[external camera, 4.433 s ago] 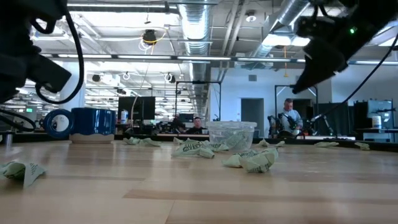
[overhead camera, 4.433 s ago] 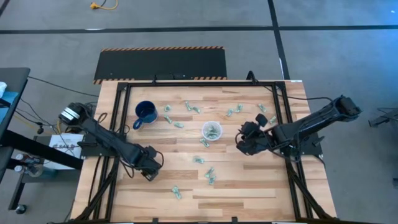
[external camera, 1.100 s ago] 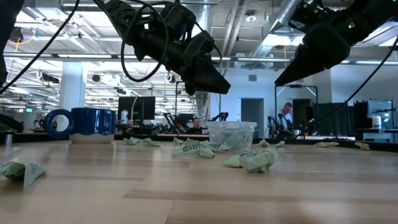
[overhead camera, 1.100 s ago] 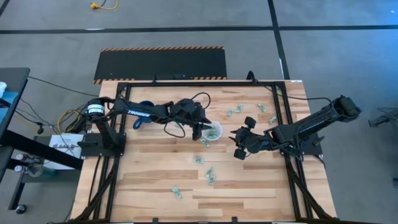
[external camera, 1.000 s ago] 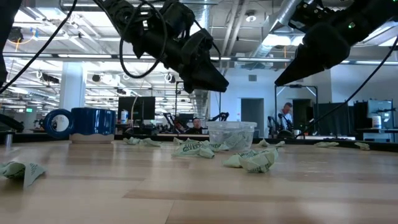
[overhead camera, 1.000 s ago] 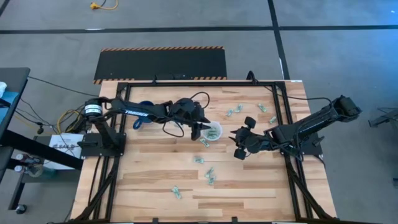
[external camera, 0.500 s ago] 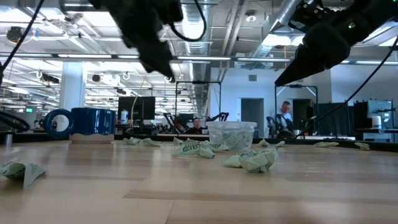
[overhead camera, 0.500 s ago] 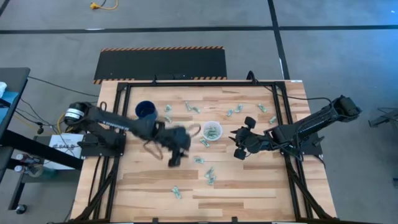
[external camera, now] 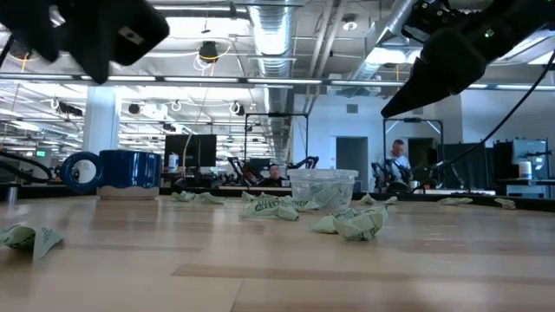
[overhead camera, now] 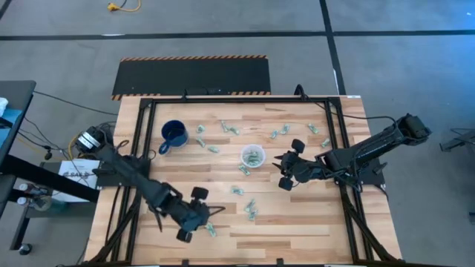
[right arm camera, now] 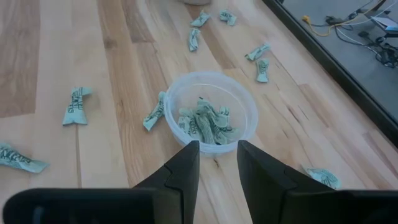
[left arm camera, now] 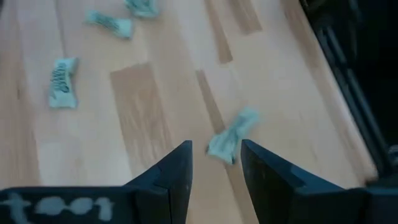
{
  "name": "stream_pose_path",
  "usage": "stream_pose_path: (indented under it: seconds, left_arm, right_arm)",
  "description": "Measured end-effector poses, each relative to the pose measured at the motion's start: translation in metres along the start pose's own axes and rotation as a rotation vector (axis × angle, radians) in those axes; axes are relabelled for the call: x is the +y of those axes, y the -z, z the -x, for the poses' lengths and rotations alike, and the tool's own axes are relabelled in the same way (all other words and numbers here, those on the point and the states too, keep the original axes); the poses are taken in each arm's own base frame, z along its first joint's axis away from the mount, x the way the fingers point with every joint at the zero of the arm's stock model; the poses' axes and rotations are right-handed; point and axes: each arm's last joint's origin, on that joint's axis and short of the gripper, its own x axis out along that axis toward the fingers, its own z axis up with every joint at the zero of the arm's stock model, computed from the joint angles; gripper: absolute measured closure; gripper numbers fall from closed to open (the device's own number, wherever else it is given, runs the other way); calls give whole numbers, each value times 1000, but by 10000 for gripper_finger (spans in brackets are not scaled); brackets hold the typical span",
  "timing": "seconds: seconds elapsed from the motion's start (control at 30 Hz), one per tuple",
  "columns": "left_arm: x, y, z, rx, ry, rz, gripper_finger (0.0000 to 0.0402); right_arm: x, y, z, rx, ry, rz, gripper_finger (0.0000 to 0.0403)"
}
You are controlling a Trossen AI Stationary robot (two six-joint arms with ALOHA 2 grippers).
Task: Pick and place items into bin
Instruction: Put the gray stevia packet into the transparent bin
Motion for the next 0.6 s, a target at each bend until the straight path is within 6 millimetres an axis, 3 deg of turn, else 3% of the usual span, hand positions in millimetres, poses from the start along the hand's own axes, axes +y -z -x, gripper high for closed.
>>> stream_pose_path:
  seconds: [0.37, 0.6]
  left_arm:
    - [-12, 4, -38, 15, 50, -142, 273]
    - [-13, 9, -61, 51, 58, -162, 248]
  right_arm:
    - [0, 0, 0, 2, 1, 2, 301]
    - [0, 0, 0, -2, 0, 0, 301]
